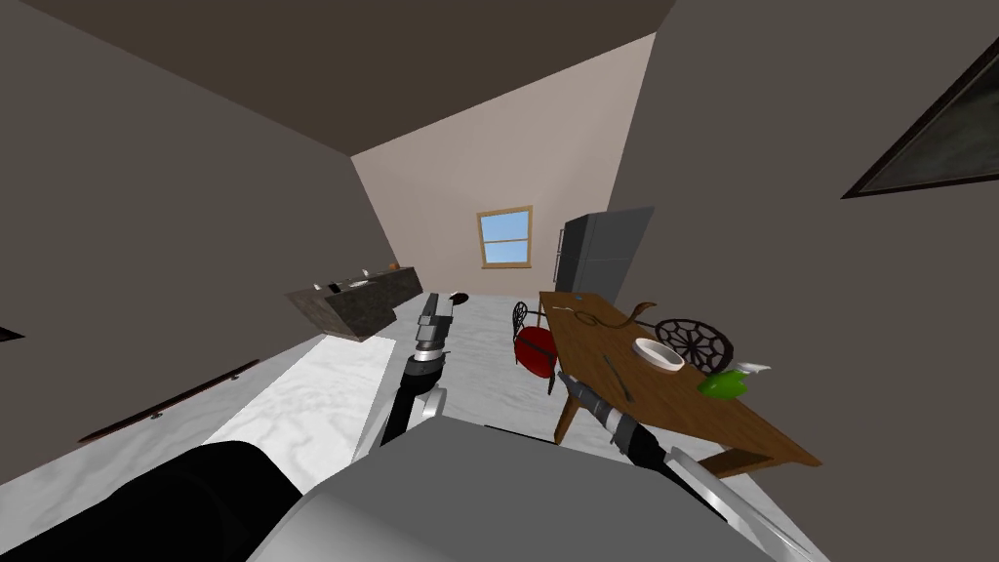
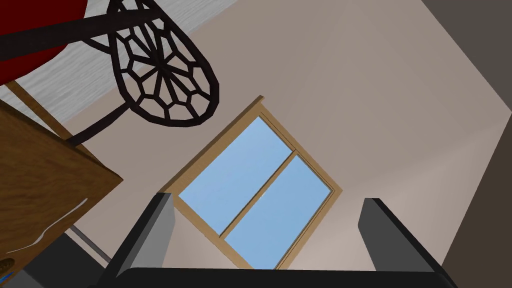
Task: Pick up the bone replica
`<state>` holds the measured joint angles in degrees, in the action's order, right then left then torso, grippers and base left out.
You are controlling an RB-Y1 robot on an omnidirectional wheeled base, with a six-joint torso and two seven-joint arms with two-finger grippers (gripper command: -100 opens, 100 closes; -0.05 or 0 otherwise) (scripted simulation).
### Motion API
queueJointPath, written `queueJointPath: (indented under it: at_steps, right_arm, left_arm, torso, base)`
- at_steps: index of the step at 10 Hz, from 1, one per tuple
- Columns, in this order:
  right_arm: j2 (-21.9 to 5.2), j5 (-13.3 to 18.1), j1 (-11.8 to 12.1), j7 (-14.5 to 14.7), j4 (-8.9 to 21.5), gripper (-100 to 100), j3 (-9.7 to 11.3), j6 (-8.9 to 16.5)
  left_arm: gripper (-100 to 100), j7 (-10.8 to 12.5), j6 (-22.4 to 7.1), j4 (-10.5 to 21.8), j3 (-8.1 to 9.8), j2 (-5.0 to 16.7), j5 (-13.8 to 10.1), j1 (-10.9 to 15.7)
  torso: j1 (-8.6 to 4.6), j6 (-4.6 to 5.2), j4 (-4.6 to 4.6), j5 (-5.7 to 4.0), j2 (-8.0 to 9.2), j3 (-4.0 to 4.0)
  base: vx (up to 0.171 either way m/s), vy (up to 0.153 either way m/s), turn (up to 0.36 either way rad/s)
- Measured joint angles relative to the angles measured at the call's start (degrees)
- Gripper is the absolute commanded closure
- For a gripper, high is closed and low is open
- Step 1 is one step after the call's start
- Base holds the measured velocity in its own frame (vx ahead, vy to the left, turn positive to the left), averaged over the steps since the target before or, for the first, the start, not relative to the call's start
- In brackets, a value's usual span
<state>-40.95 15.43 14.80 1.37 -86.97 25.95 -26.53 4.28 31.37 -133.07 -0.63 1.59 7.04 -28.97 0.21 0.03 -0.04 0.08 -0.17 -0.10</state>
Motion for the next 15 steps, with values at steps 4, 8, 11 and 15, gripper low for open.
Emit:
queueJointPath:
  at_steps: [4,8,11,15]
  right_arm:
    - [-4.2,1.2,-0.8,0.3,6.5,-100,3.3,0.1]
    - [-7.5,2.1,-2.5,-0.2,11.6,-100,6.2,0.9]
    - [-9.4,2.5,-2.9,-0.1,15.4,-100,7.7,0.8]
    - [-12.0,2.8,-3.3,-0.2,20.0,-100,9.4,0.7]
  left_arm:
    - [0,0.0,0.0,0.0,0.0,0.0,0.0,0.0]
    - [0,0.0,0.0,0.0,0.0,0.0,0.0,0.0]
    - [0,0.0,0.0,0.0,0.0,0.0,0.0,0.0]
    - [0,0.0,0.0,0.0,0.01,0.0,0.0,0.0]
  torso:
    - [-0.03,0.01,-0.03,0.0,-0.12,-0.07]
    - [-0.06,0.0,-0.01,-0.01,-0.08,-0.04]
    - [-0.1,0.0,0.01,-0.02,0.02,0.01]
    - [-0.17,0.0,0.0,-0.03,-0.01,-0.01]
  base:
    - [0.085,0.055,0.023]
    - [0.082,0.047,0.036]
    - [0.061,0.034,0.021]
    - [0.059,0.017,0.014]
